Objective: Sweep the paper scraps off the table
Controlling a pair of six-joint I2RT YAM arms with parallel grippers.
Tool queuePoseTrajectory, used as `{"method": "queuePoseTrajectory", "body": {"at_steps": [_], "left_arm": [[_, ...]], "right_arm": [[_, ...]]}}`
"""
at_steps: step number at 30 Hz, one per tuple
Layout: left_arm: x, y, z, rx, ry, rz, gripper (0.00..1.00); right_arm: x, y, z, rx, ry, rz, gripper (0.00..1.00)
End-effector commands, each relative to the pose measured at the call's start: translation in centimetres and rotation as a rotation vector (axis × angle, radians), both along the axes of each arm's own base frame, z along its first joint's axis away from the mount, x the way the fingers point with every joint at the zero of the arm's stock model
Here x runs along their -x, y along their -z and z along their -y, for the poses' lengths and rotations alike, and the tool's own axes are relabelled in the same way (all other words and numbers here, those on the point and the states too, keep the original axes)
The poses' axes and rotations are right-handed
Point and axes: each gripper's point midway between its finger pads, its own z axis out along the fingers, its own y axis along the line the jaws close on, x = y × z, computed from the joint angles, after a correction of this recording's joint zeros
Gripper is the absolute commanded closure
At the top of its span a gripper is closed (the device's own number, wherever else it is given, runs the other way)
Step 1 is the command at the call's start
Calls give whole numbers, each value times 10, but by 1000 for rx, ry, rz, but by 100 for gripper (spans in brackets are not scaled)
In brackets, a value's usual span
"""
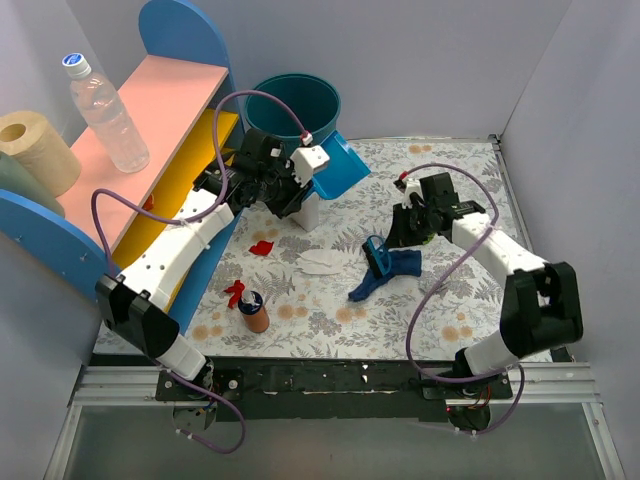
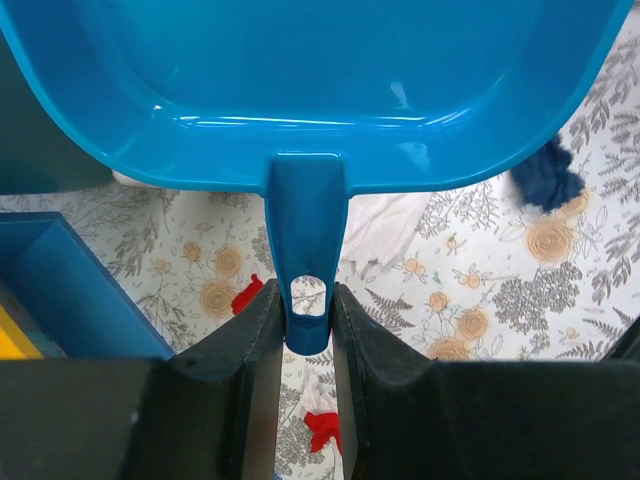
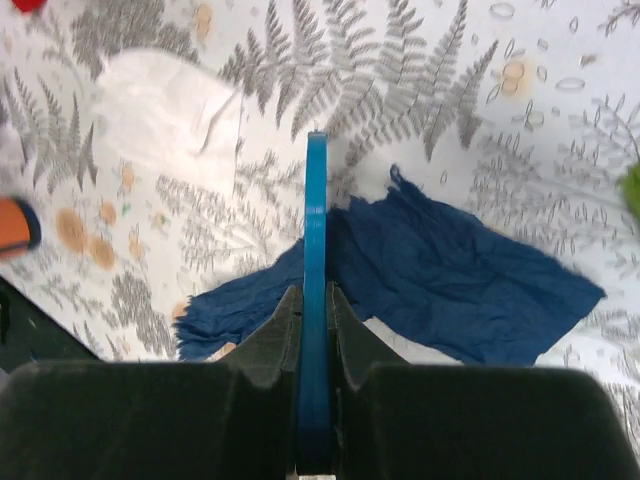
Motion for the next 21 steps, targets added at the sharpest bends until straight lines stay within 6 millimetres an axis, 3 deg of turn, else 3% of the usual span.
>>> {"method": "queuePoseTrajectory", "body": {"at_steps": [1,4,7,13,21], "left_arm": [[13,9,-1,-16,67,-46,100],[28,25,-8,-73,123,-84,100],[29,21,-11,-76,121,-51,100],[18,11,-10,-58,83,-2,100],[12,10,-13,-74,27,5,100]], "right_arm": [[19,-33,16,55,-102,151,99],[17,-78,6,20,-233,321,99],[28,-114,-21,-131,-385,404,99],[44,-104,-67,-329,-470,259,99],[32,-61,-116,-404,-458,39,99]]}}
